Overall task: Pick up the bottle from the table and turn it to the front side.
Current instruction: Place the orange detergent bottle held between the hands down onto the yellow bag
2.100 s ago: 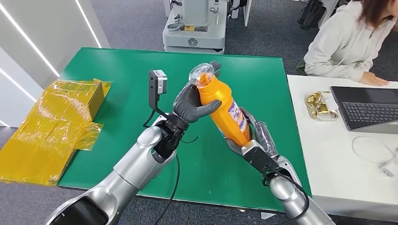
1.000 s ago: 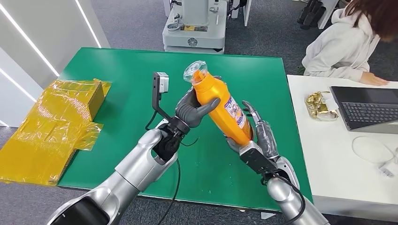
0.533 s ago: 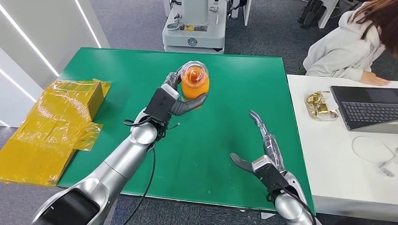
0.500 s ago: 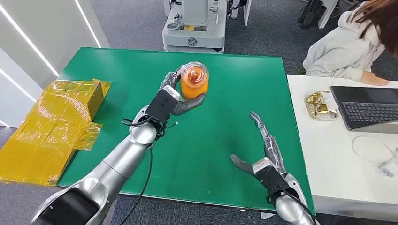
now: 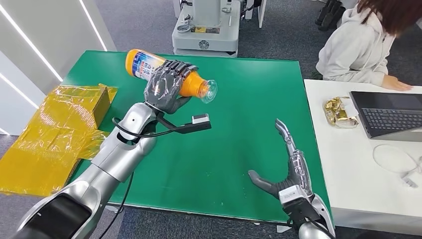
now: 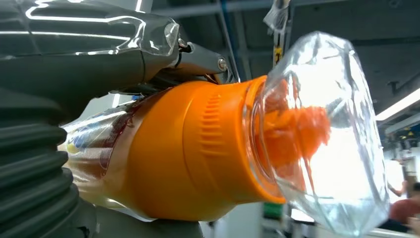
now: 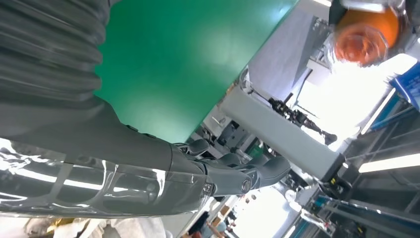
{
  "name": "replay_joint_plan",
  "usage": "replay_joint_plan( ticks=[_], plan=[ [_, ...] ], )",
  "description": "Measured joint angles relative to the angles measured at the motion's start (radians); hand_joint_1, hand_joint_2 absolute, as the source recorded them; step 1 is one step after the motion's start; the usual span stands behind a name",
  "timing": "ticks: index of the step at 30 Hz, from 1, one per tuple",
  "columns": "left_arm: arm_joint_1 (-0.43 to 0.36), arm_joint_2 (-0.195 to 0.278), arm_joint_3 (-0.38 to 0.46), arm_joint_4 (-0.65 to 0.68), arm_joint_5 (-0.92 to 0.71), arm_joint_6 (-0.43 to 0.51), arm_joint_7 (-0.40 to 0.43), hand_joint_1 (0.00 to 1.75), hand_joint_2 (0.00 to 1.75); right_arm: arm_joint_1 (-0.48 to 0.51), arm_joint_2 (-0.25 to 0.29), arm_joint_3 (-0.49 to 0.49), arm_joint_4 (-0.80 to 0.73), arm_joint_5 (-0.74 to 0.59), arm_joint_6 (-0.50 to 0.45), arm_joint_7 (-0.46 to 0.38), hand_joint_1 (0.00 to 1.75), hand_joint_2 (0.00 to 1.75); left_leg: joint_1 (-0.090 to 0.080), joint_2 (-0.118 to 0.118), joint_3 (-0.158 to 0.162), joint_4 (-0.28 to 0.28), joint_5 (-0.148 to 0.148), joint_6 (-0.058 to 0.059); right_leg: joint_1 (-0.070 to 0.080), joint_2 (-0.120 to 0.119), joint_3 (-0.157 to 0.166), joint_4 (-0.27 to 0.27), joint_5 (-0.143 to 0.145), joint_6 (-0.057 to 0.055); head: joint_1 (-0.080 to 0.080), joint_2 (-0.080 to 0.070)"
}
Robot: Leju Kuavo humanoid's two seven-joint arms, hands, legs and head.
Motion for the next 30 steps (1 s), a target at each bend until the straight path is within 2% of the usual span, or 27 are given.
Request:
replay_joint_plan(
  ticks=[5, 9, 12, 18, 23, 27, 30],
  plan=[
    [-0.005, 0.044, 0.003, -0.016, -0.16, -0.027, 0.062, 1.75, 1.75, 0.026, 0.0, -0.04, -0.041, -0.014, -0.007, -0.007, 0.0, 1.75, 0.0, 0.0, 0.0, 0.0, 0.0, 0.0, 0.0, 0.0, 0.0, 0.0, 0.0, 0.0, 0.0, 0.0],
    [0.014, 0.099, 0.039, -0.046, -0.23, -0.047, 0.078, 1.75, 1.75, 0.095, -0.01, -0.089, -0.102, -0.054, -0.028, -0.031, 0.0, 1.75, 0.0, 0.001, 0.0, 0.0, -0.001, 0.0, 0.0, 0.001, 0.0, 0.0, 0.0, 0.0, 0.0, 0.0],
    [0.039, 0.132, 0.081, -0.071, -0.251, -0.049, 0.075, 1.75, 1.75, 0.14, -0.018, -0.124, -0.144, -0.069, -0.028, -0.041, 0.0, 1.75, 0.0, 0.001, 0.0, 0.0, -0.001, -0.001, 0.0, 0.001, -0.001, 0.0, -0.001, 0.0, 0.0, 0.0],
    [0.076, 0.163, 0.127, -0.103, -0.254, -0.059, 0.073, 1.75, 1.75, 0.183, -0.023, -0.16, -0.19, -0.076, -0.028, -0.044, 0.0, 1.75, 0.0, 0.001, 0.0, 0.0, -0.001, -0.001, 0.0, 0.001, 0.0, 0.0, -0.001, 0.0, 0.0, 0.0],
    [0.156, 0.211, 0.18, -0.139, -0.245, -0.068, 0.086, 1.75, 1.75, 0.273, -0.015, -0.221, -0.262, -0.081, -0.004, -0.045, 0.0, 1.75, 0.0, 0.001, 0.0, 0.0, -0.001, -0.001, 0.0, 0.001, 0.0, 0.0, -0.001, 0.0, 0.0, 0.0],
    [0.247, 0.243, 0.237, -0.182, -0.239, -0.088, 0.101, 1.75, 1.75, 0.338, 0.018, -0.285, -0.325, -0.06, 0.042, -0.043, 0.0, 1.75, 0.0, 0.002, 0.0, -0.001, -0.003, -0.003, 0.0, 0.002, -0.001, 0.0, -0.003, -0.002, 0.0, 0.0],
    [0.279, 0.253, 0.255, -0.198, -0.229, -0.103, 0.104, 1.75, 1.75, 0.353, 0.035, -0.305, -0.344, -0.044, 0.06, -0.042, 0.0, 1.75, 0.001, 0.002, 0.0, -0.001, -0.003, -0.003, 0.0, 0.002, -0.001, 0.0, -0.003, -0.002, 0.0, 0.0]
  ],
)
